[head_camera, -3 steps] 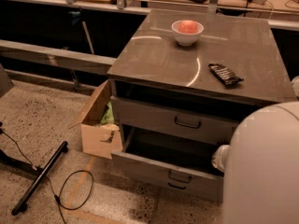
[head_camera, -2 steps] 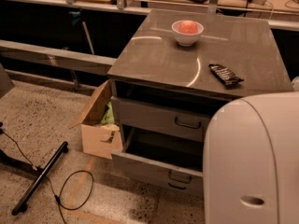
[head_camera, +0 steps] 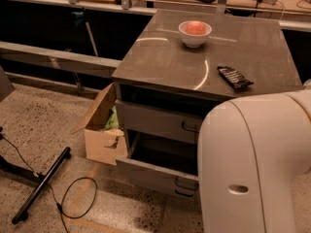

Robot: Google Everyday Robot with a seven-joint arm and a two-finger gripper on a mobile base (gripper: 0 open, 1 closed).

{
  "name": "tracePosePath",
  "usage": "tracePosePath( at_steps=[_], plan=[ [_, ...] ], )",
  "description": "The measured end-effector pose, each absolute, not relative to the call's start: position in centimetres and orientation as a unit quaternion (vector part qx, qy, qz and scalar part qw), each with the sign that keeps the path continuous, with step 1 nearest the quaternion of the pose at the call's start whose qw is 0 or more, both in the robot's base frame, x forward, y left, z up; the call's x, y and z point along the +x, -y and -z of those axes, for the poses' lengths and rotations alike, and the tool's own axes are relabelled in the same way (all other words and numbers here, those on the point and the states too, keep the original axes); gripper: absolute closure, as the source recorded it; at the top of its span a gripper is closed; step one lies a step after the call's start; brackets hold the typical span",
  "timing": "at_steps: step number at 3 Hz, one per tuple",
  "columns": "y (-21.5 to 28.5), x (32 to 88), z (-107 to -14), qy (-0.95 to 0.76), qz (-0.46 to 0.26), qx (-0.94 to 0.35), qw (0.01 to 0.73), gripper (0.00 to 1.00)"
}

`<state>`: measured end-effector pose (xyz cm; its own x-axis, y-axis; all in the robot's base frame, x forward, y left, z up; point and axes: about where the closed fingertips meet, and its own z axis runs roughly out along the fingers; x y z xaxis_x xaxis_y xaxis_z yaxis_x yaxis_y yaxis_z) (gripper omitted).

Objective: Open middle drawer

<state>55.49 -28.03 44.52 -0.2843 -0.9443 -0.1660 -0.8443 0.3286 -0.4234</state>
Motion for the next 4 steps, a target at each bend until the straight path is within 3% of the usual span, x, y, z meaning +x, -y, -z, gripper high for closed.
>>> tracePosePath(
  at_steps=[1, 4],
  plan=[
    [27.3, 55.5, -44.0, -0.793, 0.112, -0.566, 0.195, 1.0],
    [26.5, 49.1, -41.3, -0.804, 0.022, -0.585, 0.106, 1.0]
  ],
)
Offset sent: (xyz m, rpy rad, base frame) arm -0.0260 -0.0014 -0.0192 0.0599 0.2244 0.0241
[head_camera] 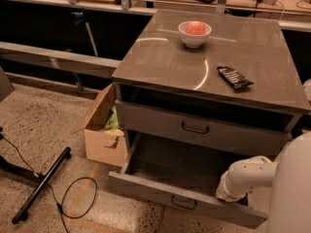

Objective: Open middle drawer

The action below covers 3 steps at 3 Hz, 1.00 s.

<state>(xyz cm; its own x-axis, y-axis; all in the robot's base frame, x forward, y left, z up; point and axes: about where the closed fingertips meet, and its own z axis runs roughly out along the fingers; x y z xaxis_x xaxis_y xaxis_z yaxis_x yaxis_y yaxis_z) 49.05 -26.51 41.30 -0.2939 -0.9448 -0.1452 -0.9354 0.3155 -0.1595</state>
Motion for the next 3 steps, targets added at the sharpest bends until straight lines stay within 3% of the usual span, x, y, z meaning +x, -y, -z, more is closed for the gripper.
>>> tracePosePath(
  at_steps=[3],
  plan=[
    [25.7, 39.9, -42.1, -0.812, -0.064, -0.58, 0.029, 1.0]
  ],
)
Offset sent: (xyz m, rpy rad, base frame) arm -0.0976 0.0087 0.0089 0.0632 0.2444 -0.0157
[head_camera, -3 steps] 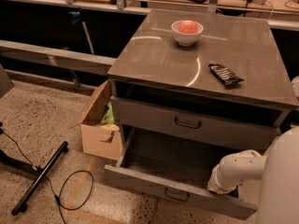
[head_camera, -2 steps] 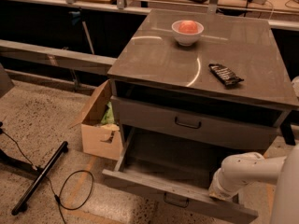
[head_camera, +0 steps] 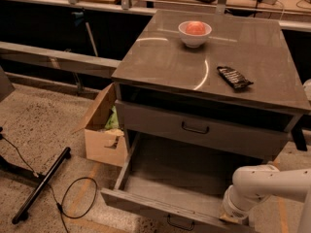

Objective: Open middle drawer

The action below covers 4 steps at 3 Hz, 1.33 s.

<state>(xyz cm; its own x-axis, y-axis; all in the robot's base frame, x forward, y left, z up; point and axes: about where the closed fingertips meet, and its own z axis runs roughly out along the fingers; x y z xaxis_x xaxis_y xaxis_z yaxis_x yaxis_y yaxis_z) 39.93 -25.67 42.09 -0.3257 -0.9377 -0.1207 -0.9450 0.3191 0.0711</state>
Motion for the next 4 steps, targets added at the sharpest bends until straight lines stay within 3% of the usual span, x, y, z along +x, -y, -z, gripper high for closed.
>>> tracePosePath(
  at_steps=[2, 4],
  plan=[
    [25.7, 39.9, -42.2, -0.812, -0.064, -0.58, 0.028, 1.0],
    [25.7, 35.3, -44.4, -0.809, -0.101, -0.579, -0.006, 1.0]
  ],
)
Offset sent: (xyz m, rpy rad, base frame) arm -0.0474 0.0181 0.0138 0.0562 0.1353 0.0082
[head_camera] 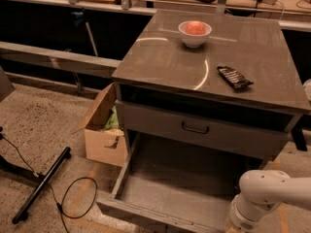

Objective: Open middle drawer

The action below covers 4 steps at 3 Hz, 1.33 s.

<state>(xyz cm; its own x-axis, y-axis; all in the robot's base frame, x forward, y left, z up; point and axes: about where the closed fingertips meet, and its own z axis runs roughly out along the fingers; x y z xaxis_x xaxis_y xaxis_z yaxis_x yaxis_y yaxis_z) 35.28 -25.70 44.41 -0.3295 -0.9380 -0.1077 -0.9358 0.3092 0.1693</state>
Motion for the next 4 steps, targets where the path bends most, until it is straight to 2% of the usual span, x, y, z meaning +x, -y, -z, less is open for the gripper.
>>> tracePosePath(
  at_steps=[1, 2, 3, 4],
  plan=[
    [26.4, 36.6, -46.7, 0.813, 0.078, 0.576, -0.027, 1.0],
    [29.0, 39.5, -50.6, 0.818, 0.014, 0.571, -0.067, 1.0],
    [32.2, 40.8, -53.5, 0.821, -0.041, 0.566, -0.063, 1.0],
    [32.6, 40.7, -53.6, 0.82, -0.046, 0.567, -0.062, 0.82]
  ],
)
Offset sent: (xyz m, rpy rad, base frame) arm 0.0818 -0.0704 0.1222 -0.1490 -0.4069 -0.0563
